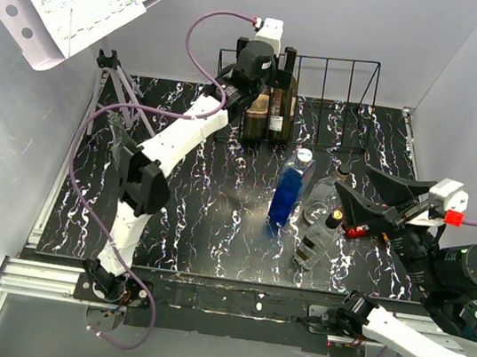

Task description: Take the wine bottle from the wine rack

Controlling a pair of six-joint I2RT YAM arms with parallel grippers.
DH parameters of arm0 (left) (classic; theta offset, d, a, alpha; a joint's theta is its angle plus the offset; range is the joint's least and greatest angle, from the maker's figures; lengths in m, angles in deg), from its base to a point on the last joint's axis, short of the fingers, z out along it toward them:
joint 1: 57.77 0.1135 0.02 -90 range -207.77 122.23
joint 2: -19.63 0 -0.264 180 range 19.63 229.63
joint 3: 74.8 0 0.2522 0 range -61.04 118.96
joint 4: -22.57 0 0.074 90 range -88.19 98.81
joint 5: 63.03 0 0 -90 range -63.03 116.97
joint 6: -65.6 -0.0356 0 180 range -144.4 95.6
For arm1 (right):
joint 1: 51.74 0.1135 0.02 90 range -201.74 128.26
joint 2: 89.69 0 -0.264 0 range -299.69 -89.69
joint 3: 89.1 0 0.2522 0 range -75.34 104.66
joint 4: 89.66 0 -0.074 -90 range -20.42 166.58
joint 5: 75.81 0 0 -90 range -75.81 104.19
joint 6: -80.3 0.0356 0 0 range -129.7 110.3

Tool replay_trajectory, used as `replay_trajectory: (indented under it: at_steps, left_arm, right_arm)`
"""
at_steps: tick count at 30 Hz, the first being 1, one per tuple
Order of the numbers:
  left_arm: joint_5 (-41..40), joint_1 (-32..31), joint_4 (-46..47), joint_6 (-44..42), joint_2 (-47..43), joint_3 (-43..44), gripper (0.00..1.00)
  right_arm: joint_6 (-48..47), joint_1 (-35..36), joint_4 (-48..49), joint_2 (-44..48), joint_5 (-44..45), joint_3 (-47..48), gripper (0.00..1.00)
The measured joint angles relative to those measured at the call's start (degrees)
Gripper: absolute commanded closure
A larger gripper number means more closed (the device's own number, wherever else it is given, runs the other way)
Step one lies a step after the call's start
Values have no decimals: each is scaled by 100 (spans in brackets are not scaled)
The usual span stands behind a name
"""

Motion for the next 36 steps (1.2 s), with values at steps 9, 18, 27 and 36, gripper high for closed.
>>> replay_trajectory:
  at_steps: [9, 18, 27, 36]
  left_arm:
    - [466, 673, 396, 92, 1364, 769, 14]
    - [1189, 1036, 1274, 299, 1878, 920, 18]
    - [1408, 975, 1976, 94, 2437, 1054, 25]
    - [1375, 999, 2485, -153, 2686, 1093, 28]
  right_arm:
    - [192, 0, -184, -111, -181, 17, 27]
    - [297, 0, -299, -120, -232, 109, 27]
    - [297, 0, -302, -354, -240, 109, 27]
    - [258, 0, -275, -597, -232, 136, 27]
